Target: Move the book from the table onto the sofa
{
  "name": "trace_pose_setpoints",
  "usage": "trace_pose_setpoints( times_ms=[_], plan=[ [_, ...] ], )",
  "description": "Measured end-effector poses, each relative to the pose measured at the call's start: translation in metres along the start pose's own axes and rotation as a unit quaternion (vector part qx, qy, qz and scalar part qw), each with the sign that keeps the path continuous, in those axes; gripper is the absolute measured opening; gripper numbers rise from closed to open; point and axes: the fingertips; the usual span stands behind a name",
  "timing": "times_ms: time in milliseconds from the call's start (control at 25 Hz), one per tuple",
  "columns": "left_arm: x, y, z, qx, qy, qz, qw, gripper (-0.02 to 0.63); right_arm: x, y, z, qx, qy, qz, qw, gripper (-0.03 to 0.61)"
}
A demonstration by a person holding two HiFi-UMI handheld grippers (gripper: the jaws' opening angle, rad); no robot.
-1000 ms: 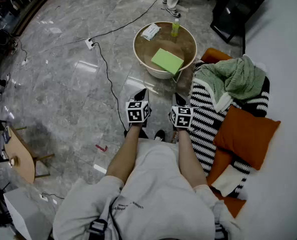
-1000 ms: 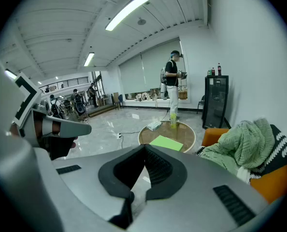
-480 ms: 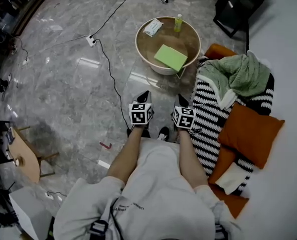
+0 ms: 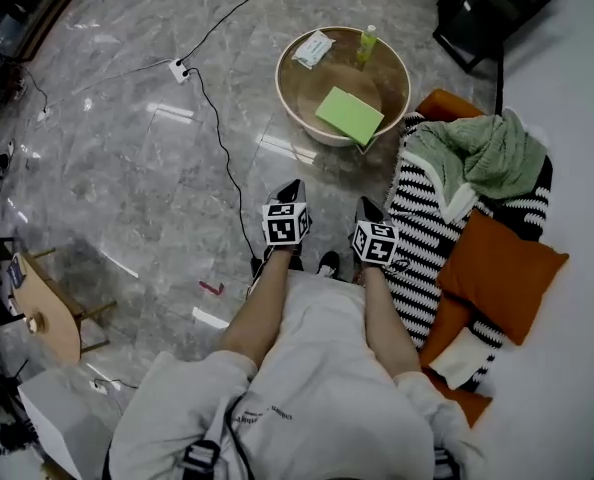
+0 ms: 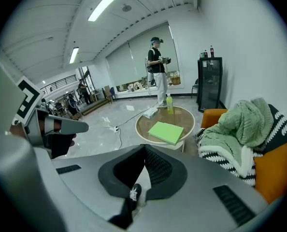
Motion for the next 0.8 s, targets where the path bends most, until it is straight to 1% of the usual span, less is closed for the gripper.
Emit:
trace_pose_setpoints(
  times_ms=[120, 240, 320, 440, 600, 800],
  plan=[
    [-0.015, 0.020, 0.011, -0.001, -0.011, 0.007, 0.9999, 0.009, -0.021, 0.013, -0.007, -0.028, -0.005, 0.002, 1.000, 0.006],
    [-0.031, 0.057, 0.026, -0.008, -0.022, 0.002, 0.9997, 0.009, -0.044, 0.038, -0.011, -0.063, -0.009, -0.008, 0.998, 0.006],
    [-0.042, 0.079, 0.036, -0.008, -0.029, 0.001, 0.9996, 0.009, -0.056, 0.053, -0.009, -0.068, -0.017, -0.012, 0.997, 0.006],
    [-0.060, 0.103, 0.047, -0.013, -0.041, 0.007, 0.9990, 0.009, -0.074, 0.069, -0.006, -0.070, -0.028, -0.013, 0.997, 0.006],
    [-0.087, 0.122, 0.052, -0.030, -0.062, 0.028, 0.9972, 0.009, -0.092, 0.079, -0.008, -0.089, -0.047, -0.009, 0.995, 0.006],
    [-0.116, 0.135, 0.055, -0.055, -0.093, 0.059, 0.9924, 0.009, -0.106, 0.090, -0.017, -0.136, -0.081, -0.021, 0.987, 0.006]
  ],
)
Point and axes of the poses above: the fingertips, and each gripper's own axes: x backward along the fingers, z to its left, y out of its top, and after that the axes turned 9 degrees about x, right-handed
